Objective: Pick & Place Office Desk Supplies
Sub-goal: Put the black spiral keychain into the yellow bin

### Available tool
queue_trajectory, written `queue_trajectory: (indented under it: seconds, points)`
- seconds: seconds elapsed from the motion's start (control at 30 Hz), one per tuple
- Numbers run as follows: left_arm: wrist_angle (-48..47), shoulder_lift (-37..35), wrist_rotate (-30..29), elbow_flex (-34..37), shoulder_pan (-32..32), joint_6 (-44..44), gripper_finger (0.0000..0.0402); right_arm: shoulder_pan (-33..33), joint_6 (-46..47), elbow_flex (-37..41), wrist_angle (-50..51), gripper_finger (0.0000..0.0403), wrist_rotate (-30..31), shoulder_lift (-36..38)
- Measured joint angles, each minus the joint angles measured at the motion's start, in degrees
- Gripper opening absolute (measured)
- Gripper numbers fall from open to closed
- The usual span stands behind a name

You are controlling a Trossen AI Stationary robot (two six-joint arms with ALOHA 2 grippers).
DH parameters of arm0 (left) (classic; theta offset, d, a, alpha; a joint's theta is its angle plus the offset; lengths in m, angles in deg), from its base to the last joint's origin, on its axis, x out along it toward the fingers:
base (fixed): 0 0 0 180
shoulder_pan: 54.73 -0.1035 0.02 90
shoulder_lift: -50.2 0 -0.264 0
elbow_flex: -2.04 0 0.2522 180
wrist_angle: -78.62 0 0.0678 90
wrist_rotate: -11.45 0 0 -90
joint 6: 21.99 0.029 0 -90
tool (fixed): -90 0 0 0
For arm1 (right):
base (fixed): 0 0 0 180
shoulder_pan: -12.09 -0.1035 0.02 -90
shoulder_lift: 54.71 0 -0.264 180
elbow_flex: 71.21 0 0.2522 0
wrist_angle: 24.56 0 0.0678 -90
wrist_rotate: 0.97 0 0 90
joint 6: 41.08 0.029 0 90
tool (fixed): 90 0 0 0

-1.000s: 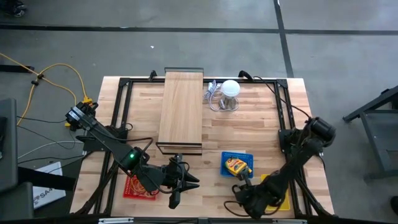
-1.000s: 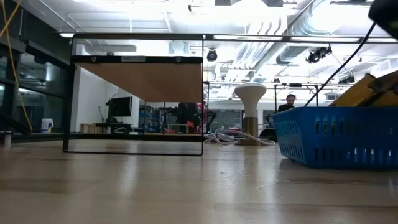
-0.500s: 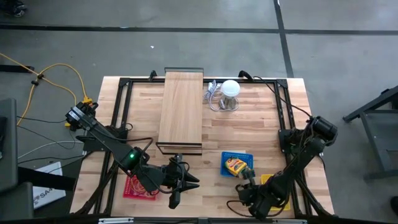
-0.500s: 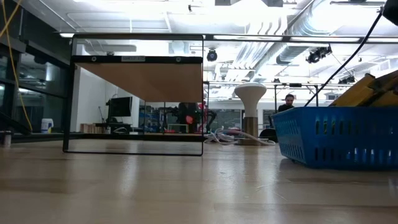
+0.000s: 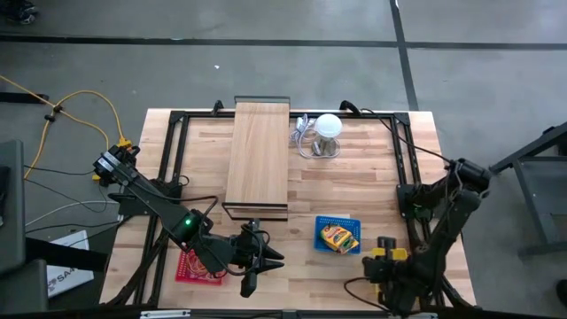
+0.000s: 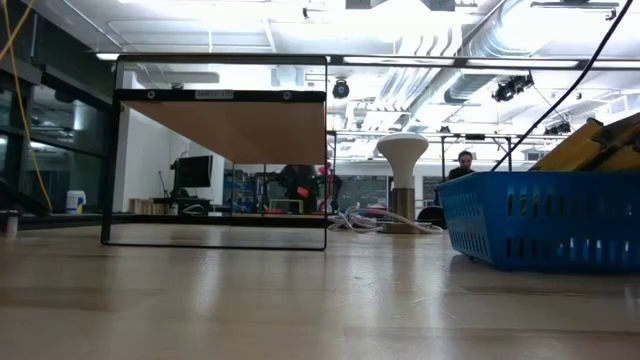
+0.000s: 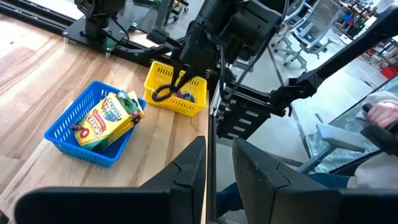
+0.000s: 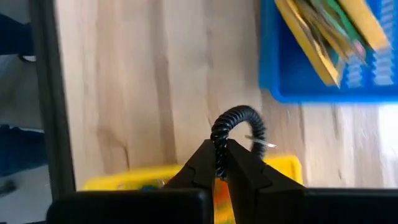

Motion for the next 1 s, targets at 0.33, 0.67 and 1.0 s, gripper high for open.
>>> queue_trajectory:
  seconds: [0.33,0.67,1.0]
  points:
    - [0.00,0.00,0.00,-0.01,0.00,0.00,0.0077,-6.12,13.36,0.00,5.01,0.0015,-1.61,0.62]
    - [-0.01,0.02,0.02,-0.02,0.00,0.00,0.0077,-8.44,16.73,0.00,5.01,0.0015,-1.56,0.62]
    - [0.00,0.01,0.01,0.00,0.00,0.00,0.0077,-8.42,19.37,0.00,7.19,0.0026,-2.10,0.62]
